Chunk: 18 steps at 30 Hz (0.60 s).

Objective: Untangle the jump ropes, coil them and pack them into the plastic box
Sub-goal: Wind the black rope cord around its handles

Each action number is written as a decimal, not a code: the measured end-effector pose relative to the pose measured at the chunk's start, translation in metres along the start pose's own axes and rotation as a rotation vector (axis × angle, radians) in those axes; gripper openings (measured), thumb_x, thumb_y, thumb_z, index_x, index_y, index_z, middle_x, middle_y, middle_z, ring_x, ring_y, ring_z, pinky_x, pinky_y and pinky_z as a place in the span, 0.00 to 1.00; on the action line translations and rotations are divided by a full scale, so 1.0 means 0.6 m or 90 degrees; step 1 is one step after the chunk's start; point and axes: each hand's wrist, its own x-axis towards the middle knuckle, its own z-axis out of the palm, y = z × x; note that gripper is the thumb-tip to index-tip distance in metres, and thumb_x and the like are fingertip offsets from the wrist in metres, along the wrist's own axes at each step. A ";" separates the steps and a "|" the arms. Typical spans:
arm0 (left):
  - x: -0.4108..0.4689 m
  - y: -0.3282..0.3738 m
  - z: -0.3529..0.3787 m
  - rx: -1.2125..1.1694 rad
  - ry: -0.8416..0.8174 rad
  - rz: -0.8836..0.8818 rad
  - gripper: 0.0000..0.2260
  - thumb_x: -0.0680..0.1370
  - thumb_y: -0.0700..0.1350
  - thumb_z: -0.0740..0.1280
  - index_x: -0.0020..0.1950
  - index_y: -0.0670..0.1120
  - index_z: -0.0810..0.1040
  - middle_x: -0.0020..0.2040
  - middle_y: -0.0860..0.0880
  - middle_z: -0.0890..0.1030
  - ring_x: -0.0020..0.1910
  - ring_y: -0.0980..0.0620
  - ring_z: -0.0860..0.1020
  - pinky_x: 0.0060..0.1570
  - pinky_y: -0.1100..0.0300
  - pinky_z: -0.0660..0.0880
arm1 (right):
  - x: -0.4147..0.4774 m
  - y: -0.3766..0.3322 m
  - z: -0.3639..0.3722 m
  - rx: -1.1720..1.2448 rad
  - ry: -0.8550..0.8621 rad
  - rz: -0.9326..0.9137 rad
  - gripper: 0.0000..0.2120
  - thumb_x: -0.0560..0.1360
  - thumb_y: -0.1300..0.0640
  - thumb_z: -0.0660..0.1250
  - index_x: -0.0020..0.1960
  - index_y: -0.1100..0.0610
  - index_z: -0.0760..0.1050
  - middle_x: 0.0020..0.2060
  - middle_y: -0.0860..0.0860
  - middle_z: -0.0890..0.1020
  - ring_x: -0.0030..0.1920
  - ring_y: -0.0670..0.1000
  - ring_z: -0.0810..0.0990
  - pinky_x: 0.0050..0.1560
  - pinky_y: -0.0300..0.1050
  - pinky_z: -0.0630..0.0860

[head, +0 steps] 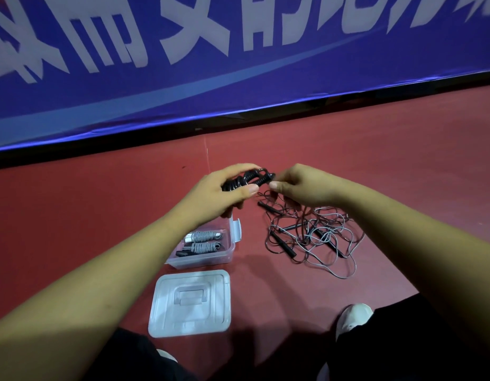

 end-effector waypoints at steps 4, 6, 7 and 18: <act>0.021 -0.010 -0.018 -0.047 0.097 -0.086 0.08 0.78 0.50 0.71 0.55 0.54 0.77 0.33 0.46 0.80 0.29 0.47 0.76 0.32 0.56 0.74 | -0.003 0.006 -0.004 0.002 0.044 -0.015 0.06 0.81 0.55 0.63 0.50 0.53 0.79 0.31 0.48 0.79 0.29 0.43 0.74 0.32 0.35 0.70; 0.025 -0.016 -0.028 0.038 0.135 -0.101 0.09 0.75 0.54 0.73 0.50 0.55 0.75 0.34 0.50 0.81 0.28 0.49 0.77 0.33 0.55 0.75 | -0.005 0.002 -0.002 0.002 0.031 -0.035 0.05 0.80 0.57 0.64 0.50 0.54 0.79 0.30 0.46 0.77 0.28 0.42 0.73 0.29 0.31 0.67; 0.025 -0.017 -0.030 0.133 0.144 -0.102 0.11 0.74 0.57 0.73 0.50 0.56 0.74 0.36 0.52 0.82 0.30 0.50 0.78 0.35 0.56 0.76 | -0.007 -0.002 -0.001 -0.009 0.021 -0.049 0.05 0.80 0.57 0.65 0.50 0.54 0.79 0.31 0.45 0.76 0.29 0.42 0.72 0.29 0.30 0.67; 0.031 -0.029 -0.018 0.623 0.151 -0.071 0.14 0.75 0.54 0.67 0.55 0.53 0.66 0.43 0.50 0.81 0.37 0.44 0.76 0.36 0.55 0.69 | -0.010 -0.026 -0.007 0.063 -0.074 -0.085 0.03 0.78 0.58 0.68 0.47 0.56 0.80 0.33 0.56 0.81 0.30 0.49 0.78 0.35 0.48 0.75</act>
